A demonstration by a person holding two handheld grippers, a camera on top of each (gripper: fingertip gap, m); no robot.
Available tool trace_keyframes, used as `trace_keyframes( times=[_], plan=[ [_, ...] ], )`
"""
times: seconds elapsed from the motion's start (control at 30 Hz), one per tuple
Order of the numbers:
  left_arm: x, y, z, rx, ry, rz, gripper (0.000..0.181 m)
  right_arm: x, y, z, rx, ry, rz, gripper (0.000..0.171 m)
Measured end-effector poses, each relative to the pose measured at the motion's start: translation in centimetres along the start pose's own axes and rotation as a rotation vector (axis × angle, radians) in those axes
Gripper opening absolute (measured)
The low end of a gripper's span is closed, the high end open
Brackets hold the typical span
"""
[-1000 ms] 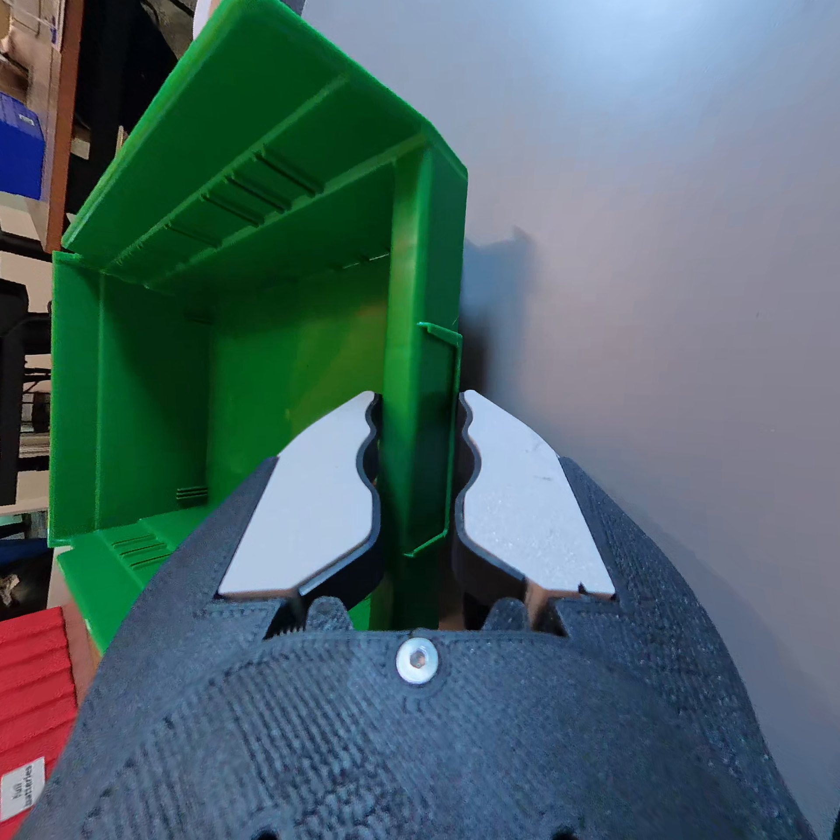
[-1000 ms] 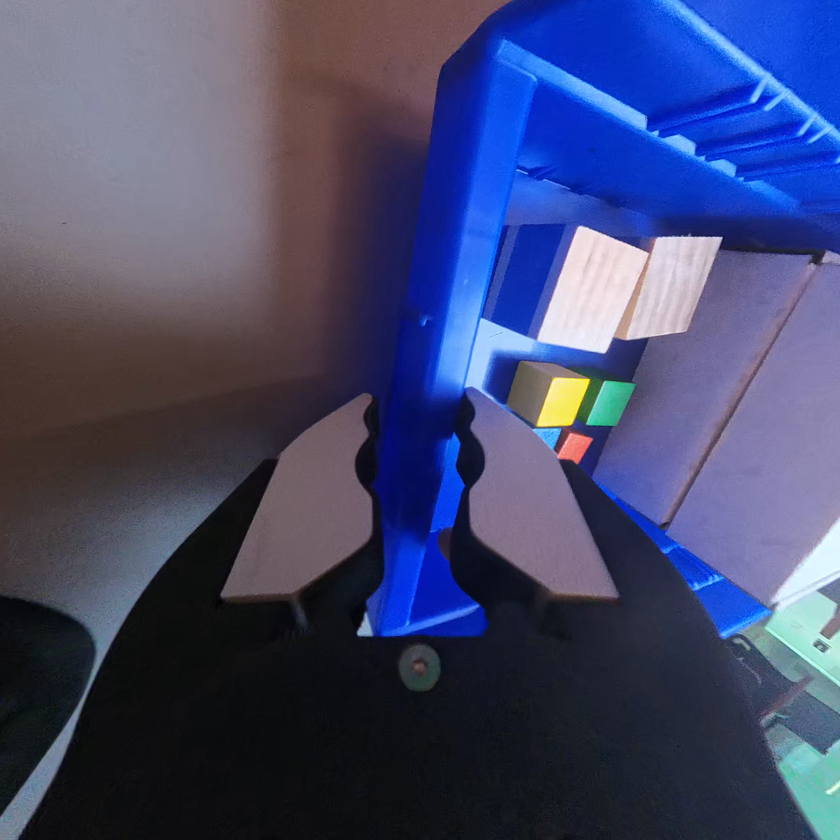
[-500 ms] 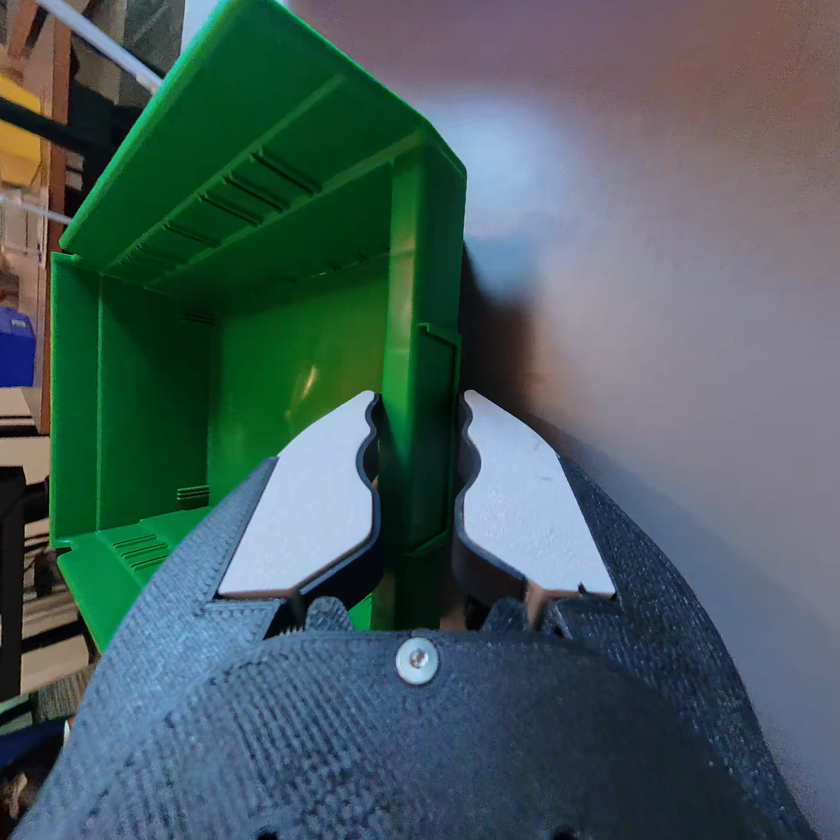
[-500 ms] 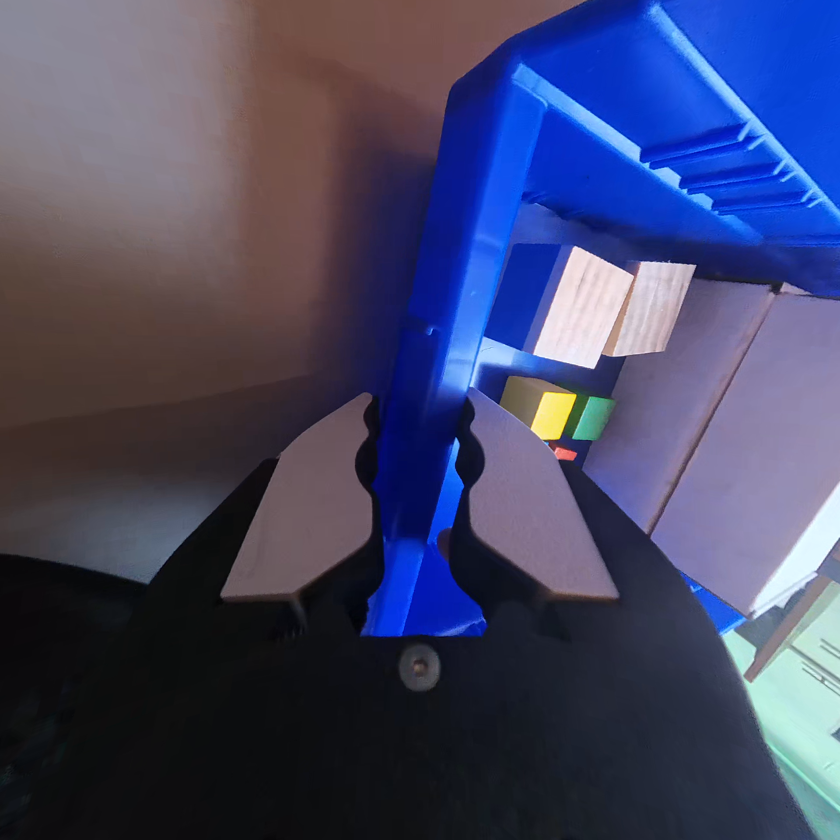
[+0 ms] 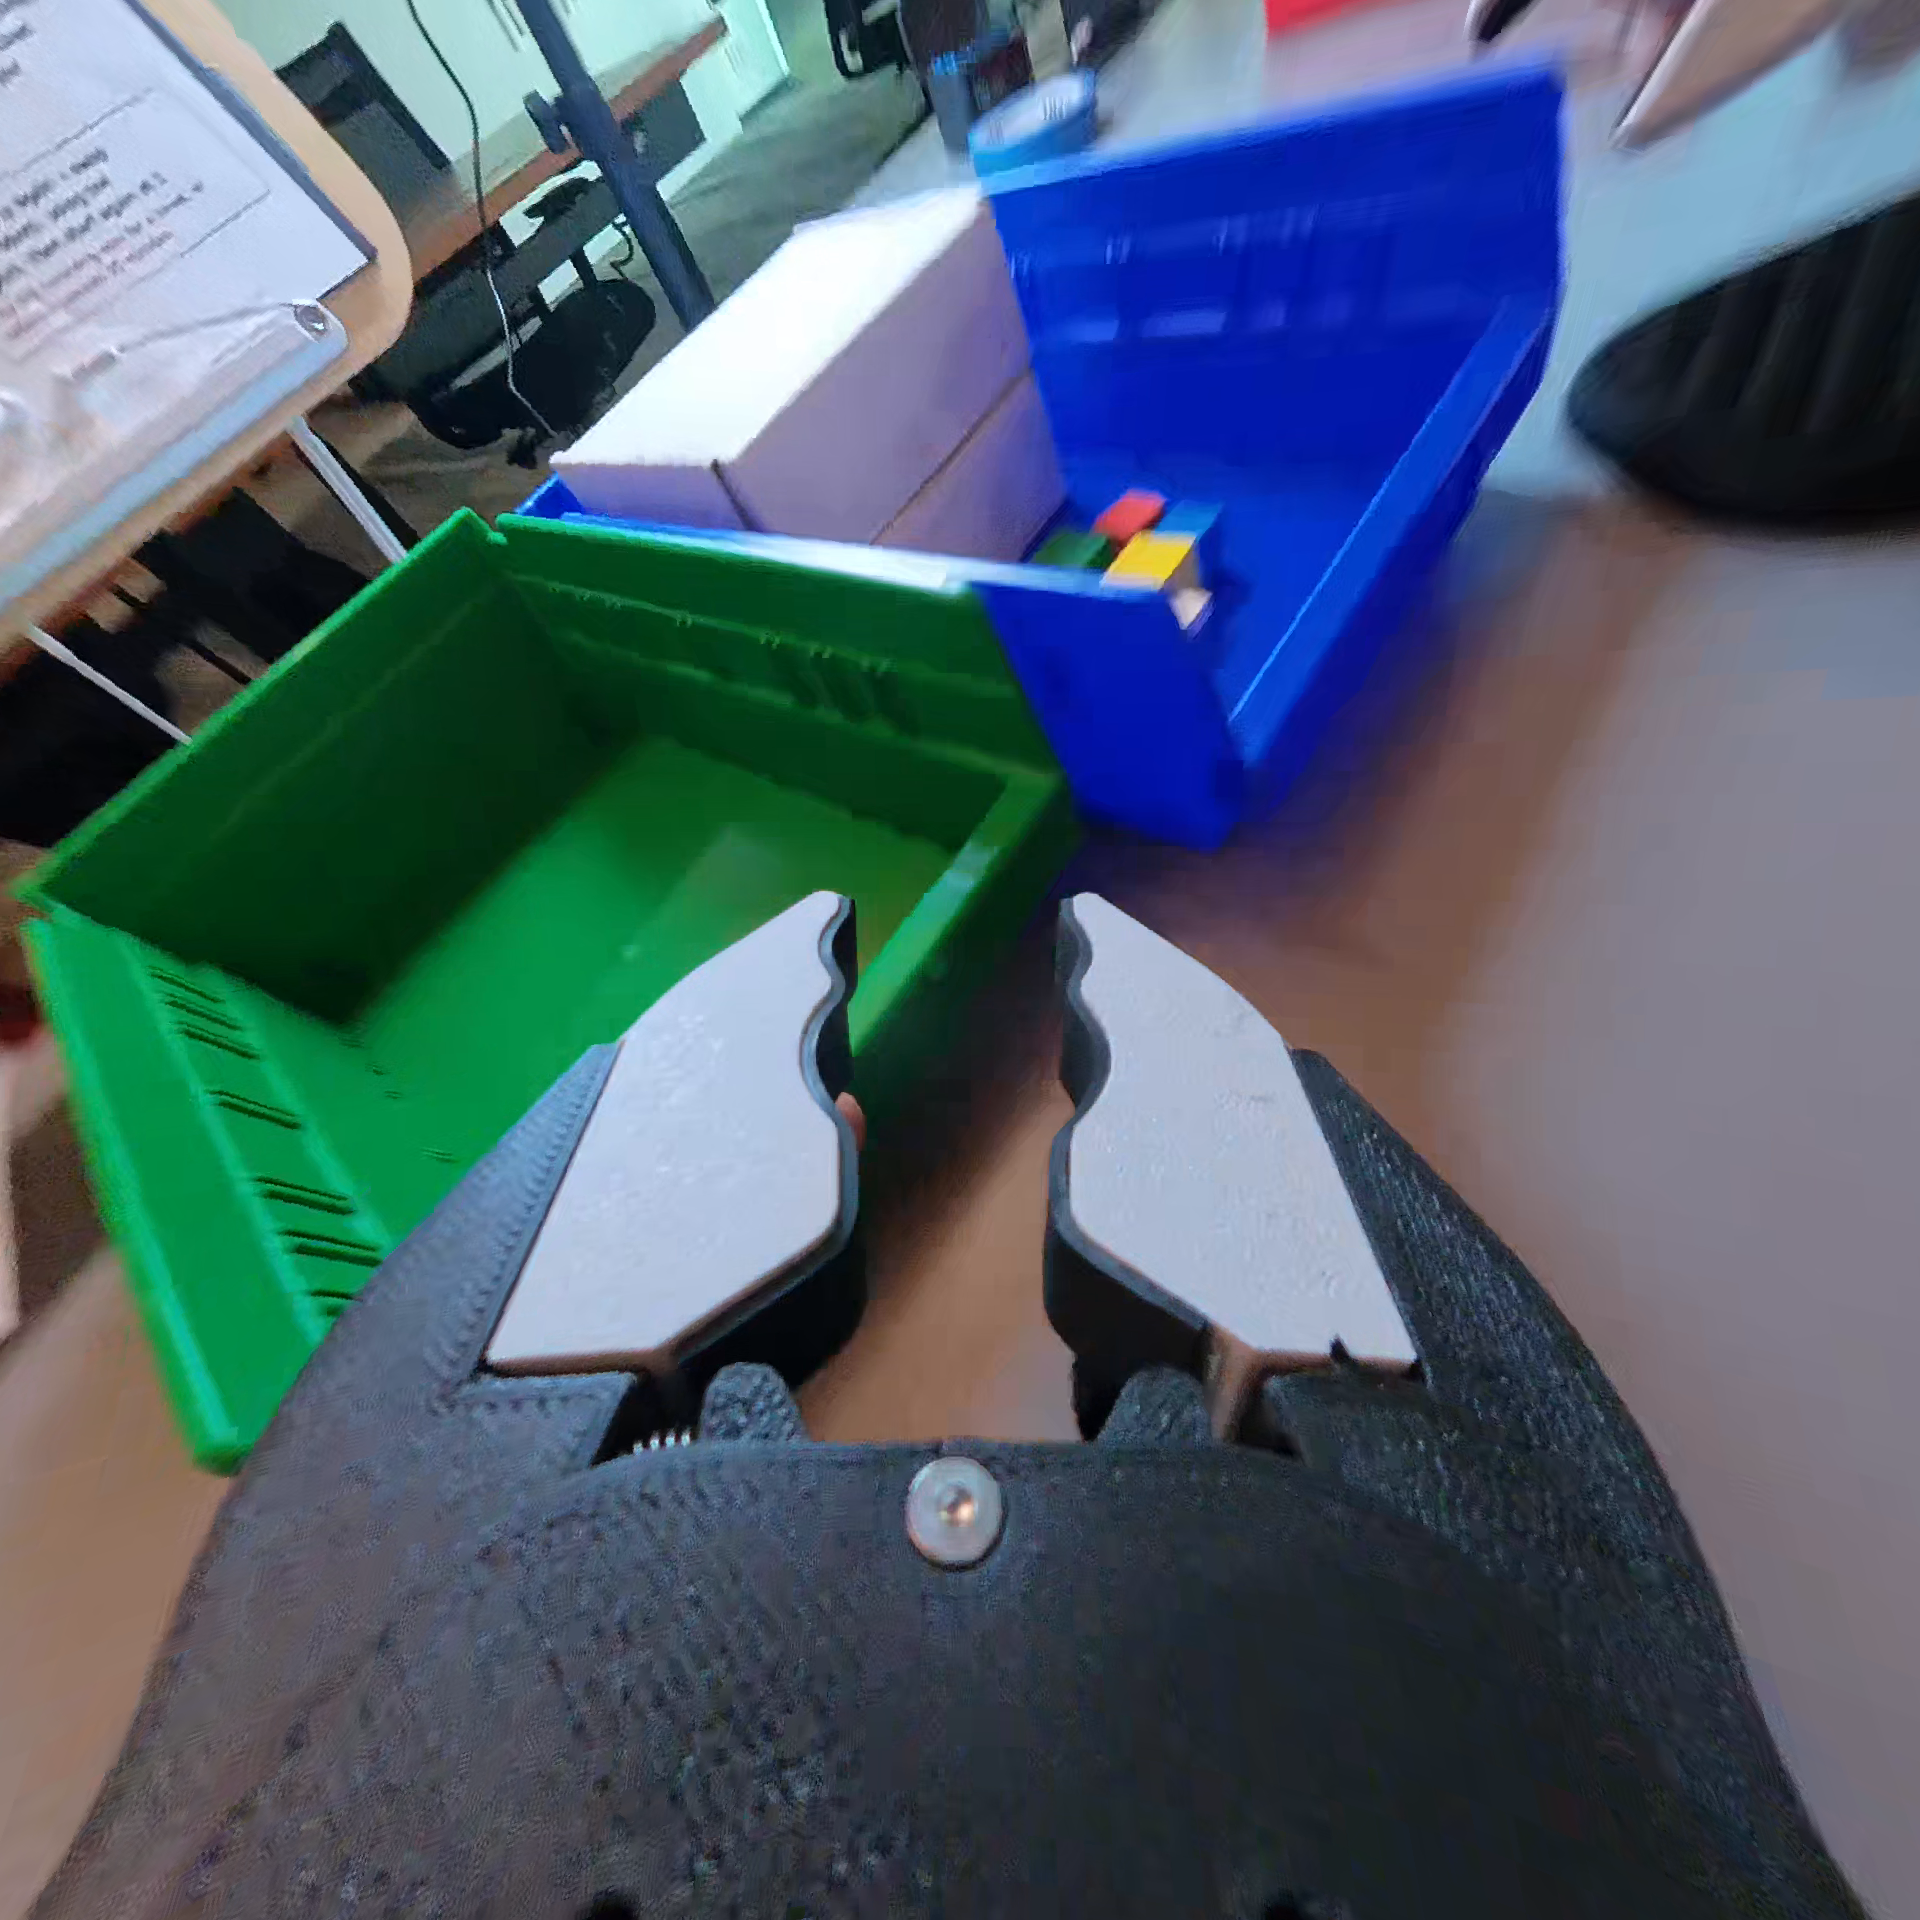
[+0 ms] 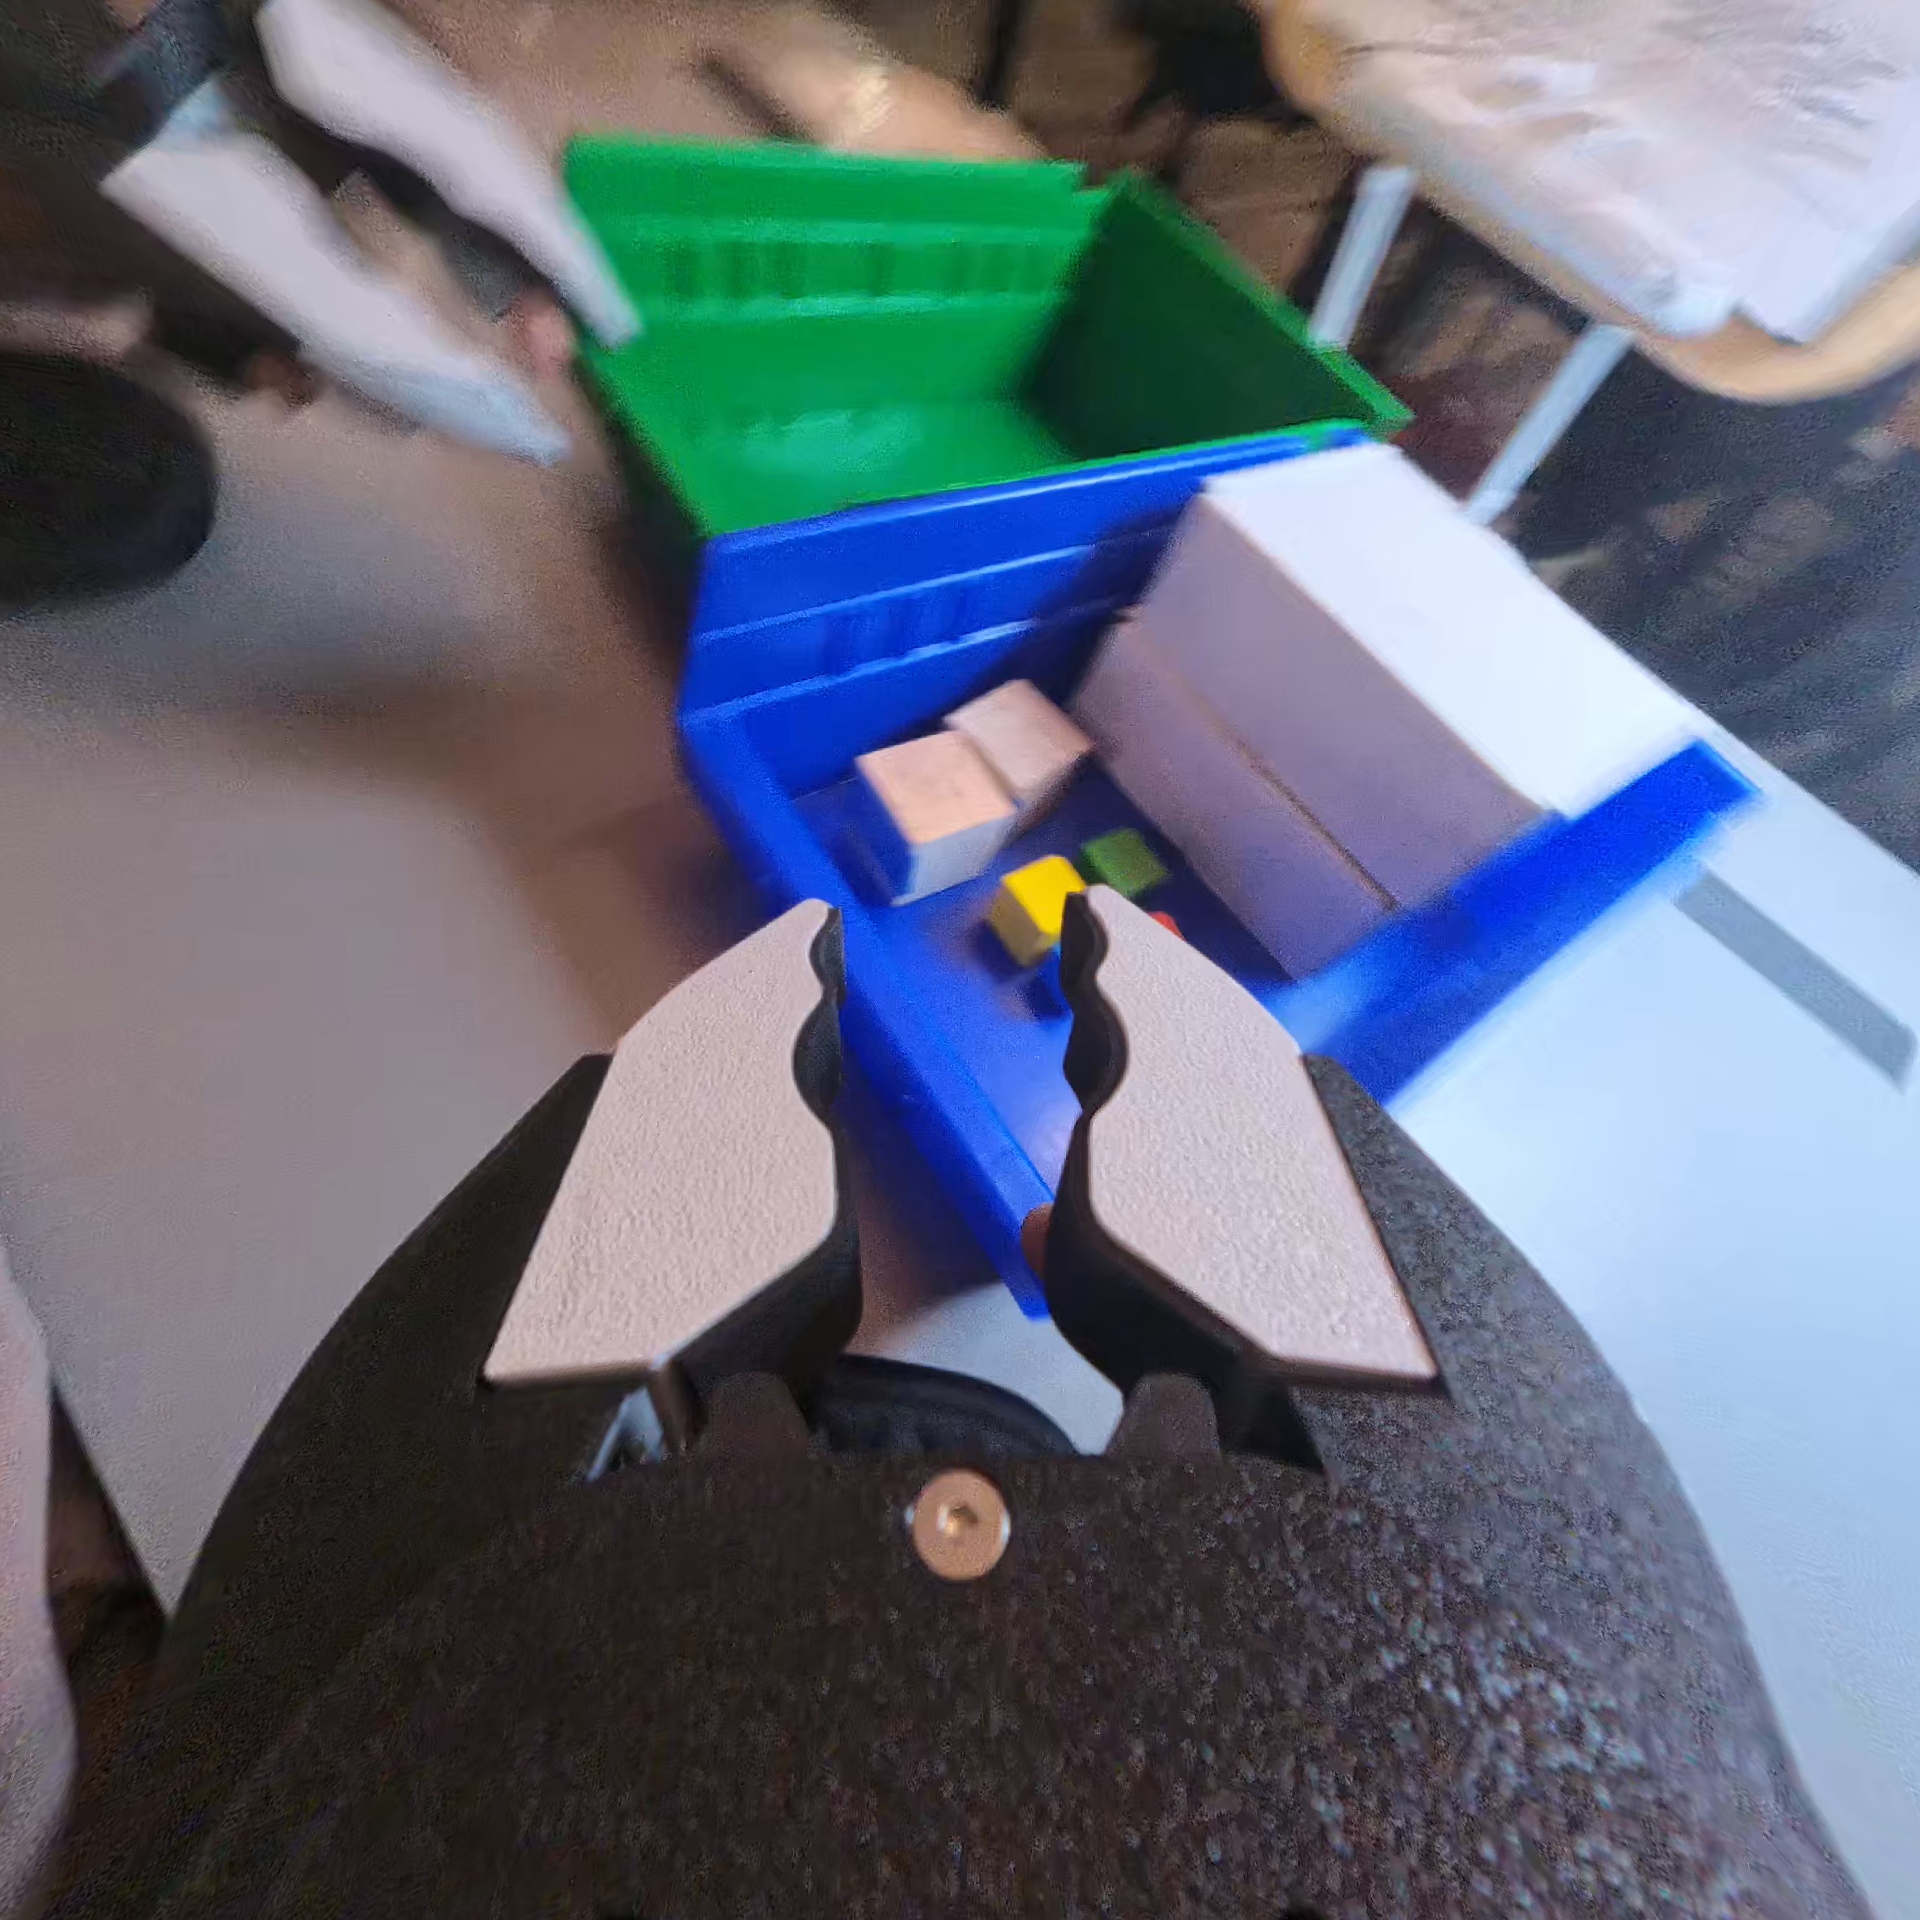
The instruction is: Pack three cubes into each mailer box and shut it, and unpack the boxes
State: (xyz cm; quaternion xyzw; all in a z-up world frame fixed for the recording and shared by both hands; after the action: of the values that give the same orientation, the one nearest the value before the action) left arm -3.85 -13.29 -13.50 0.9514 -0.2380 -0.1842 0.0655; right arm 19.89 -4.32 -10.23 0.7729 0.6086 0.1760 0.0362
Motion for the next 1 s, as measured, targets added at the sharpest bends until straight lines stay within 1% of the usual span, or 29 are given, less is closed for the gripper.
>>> trace_keyframes(
  times=[0.03,0.1,0.13,0.17,0.3,0.4,0.43,0.5,0.53,0.6,0.7,0.8,0.9,1.0],
  plan=[
    [0.9,0.1,-0.8,0.027,0.089,-0.018,0.036,1.3,1.1,0.4,0.044,-0.07,0.087,0.042],
    [2.8,-0.2,-1.9,0.073,0.239,-0.048,0.036,3.4,2.7,2.2,0.078,-0.181,0.228,0.048],
    [3.8,-0.7,-2.3,0.101,0.305,-0.062,0.037,4.0,3.0,3.3,0.062,-0.215,0.278,0.054],
    [4.4,-1.3,-2.4,0.111,0.355,-0.089,0.037,4.4,3.1,4.4,0.044,-0.236,0.317,0.056],
    [5.6,-4.7,-2.1,0.085,0.442,-0.195,0.037,5.1,1.6,6.3,0.059,-0.341,0.345,0.055],
    [5.3,-7.3,-1.4,0.054,0.456,-0.284,0.037,5.7,0.3,7.0,0.035,-0.348,0.383,0.049],
    [5.1,-8.0,-1.2,0.058,0.445,-0.32,0.034,5.9,0.0,7.1,0.036,-0.341,0.4,0.041],
    [5.0,-9.2,-0.9,0.066,0.433,-0.359,0.021,5.9,-0.4,7.3,0.011,-0.291,0.426,0.026],
    [4.9,-9.4,-0.9,0.077,0.417,-0.387,0.016,6.1,-0.3,7.3,0.002,-0.255,0.465,0.025],
    [5.0,-9.7,-1.1,0.061,0.36,-0.403,0.014,6.1,-0.2,7.3,0.002,-0.216,0.488,0.024],
    [5.6,-9.0,-2.3,0.097,0.298,-0.387,0.014,5.5,1.1,6.1,0.077,-0.178,0.51,0.021],
    [7.2,-6.9,-4.8,0.179,0.214,-0.387,0.015,3.8,3.6,4.4,0.158,-0.125,0.578,0.018],
    [8.9,-3.6,-7.7,0.232,0.118,-0.39,0.015,1.0,6.6,1.9,0.245,-0.112,0.599,0.015],
    [9.9,0.4,-10.2,0.249,0.081,-0.409,0.015,-1.7,8.5,-2.1,0.296,-0.069,0.568,0.016]
  ],
)
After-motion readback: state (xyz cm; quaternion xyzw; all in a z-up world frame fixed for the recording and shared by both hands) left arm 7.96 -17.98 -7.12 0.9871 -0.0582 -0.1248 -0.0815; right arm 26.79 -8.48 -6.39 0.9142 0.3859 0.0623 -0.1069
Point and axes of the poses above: each gripper's, where its closed fingertips meet, y back along the fingers, z out of its underside, x = y × z across the jaws, the point moved 4 cm from there along y, back along the fingers, and after that the axes turned 11 degrees about x, right-handed, at the moved point
